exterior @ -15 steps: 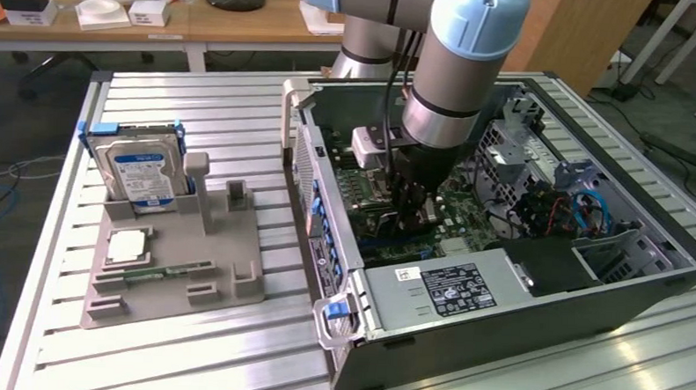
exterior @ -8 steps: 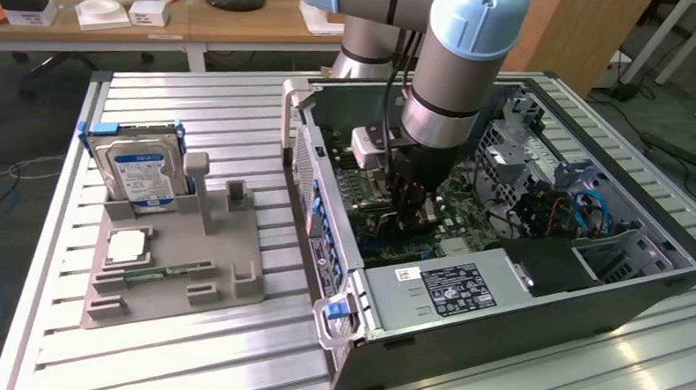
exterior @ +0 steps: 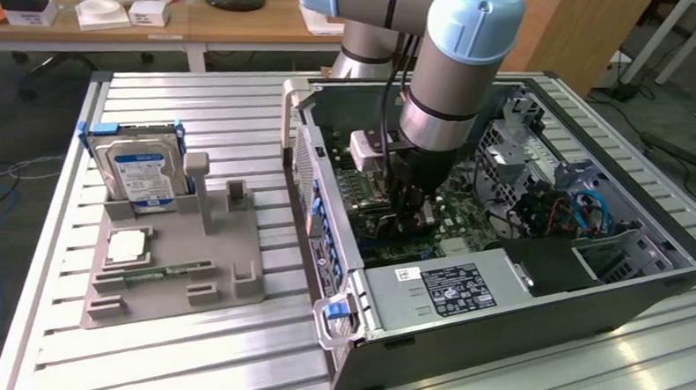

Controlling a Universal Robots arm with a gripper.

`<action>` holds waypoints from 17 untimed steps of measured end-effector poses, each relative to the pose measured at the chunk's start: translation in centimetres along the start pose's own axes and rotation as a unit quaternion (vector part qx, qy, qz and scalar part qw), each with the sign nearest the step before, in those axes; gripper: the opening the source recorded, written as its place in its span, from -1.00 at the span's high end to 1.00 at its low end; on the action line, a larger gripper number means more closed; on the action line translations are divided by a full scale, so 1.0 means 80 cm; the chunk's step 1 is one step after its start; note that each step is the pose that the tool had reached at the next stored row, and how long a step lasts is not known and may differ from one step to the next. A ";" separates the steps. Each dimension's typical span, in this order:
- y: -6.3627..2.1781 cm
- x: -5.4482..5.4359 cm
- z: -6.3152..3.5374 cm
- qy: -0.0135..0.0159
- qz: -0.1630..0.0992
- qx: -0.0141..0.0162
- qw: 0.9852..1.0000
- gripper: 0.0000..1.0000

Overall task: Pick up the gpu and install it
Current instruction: 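Insert the gpu into the slot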

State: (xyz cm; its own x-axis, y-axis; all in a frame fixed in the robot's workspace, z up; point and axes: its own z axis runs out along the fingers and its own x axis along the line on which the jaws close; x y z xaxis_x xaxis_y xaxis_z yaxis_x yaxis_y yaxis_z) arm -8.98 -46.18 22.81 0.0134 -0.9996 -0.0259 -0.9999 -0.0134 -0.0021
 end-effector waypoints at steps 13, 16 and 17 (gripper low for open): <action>0.000 0.000 0.002 0.000 0.000 0.000 1.000 0.47; 0.001 0.000 0.002 -0.001 0.000 0.000 1.000 0.45; 0.000 0.000 -0.001 0.000 0.000 0.000 1.000 0.33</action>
State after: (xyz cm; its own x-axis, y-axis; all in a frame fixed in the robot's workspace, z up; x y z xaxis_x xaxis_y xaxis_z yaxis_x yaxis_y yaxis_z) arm -9.02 -46.17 22.85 0.0133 -0.9996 -0.0265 -0.9999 -0.0132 -0.0026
